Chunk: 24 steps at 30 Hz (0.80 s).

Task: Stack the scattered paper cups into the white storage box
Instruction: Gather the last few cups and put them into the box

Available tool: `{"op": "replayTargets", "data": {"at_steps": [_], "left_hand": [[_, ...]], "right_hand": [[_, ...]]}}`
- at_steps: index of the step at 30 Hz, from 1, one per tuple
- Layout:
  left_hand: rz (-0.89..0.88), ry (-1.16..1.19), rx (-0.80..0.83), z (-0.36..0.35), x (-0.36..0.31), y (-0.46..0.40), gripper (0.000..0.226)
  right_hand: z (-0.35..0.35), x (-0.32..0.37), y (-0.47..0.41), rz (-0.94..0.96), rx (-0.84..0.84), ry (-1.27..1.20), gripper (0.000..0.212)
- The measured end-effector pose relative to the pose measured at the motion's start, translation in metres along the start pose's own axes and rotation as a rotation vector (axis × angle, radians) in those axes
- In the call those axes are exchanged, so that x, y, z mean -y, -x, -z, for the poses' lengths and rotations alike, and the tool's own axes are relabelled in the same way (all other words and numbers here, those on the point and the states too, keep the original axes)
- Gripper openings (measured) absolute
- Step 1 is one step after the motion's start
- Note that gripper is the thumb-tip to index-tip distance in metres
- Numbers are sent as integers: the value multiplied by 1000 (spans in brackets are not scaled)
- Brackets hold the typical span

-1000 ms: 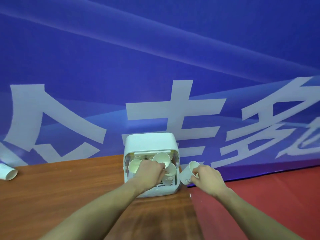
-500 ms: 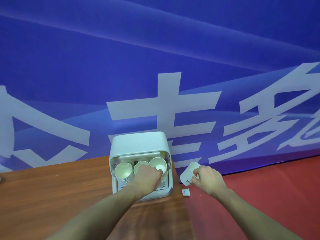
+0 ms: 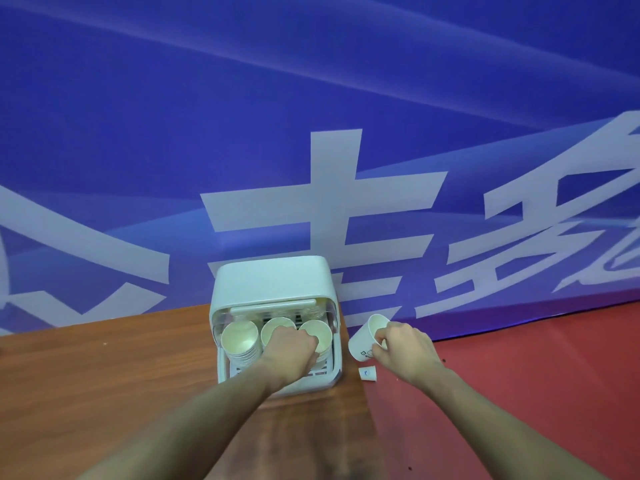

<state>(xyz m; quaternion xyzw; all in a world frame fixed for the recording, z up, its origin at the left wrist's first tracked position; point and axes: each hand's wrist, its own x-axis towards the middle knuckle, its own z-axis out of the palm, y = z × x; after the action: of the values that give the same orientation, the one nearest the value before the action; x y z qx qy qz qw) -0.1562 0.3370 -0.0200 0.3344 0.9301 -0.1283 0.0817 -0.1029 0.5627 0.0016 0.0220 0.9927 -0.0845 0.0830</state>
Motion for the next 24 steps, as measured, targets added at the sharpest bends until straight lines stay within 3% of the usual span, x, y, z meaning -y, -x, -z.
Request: {"op": "replayTargets", "data": {"at_steps": [13, 18, 20, 24], "left_hand": [[187, 36, -94, -1, 52, 46, 41], [231, 83, -123, -15, 65, 69, 37], [242, 93, -117, -19, 68, 74, 37], [261, 102, -110, -28, 76, 74, 38]], "right_hand": [[18, 71, -7, 186, -98, -56, 22], [2, 88, -9, 252, -131, 51, 25], [-2, 97, -9, 307, -153, 180, 13], [-28, 99, -20, 297, -97, 216, 42]]}}
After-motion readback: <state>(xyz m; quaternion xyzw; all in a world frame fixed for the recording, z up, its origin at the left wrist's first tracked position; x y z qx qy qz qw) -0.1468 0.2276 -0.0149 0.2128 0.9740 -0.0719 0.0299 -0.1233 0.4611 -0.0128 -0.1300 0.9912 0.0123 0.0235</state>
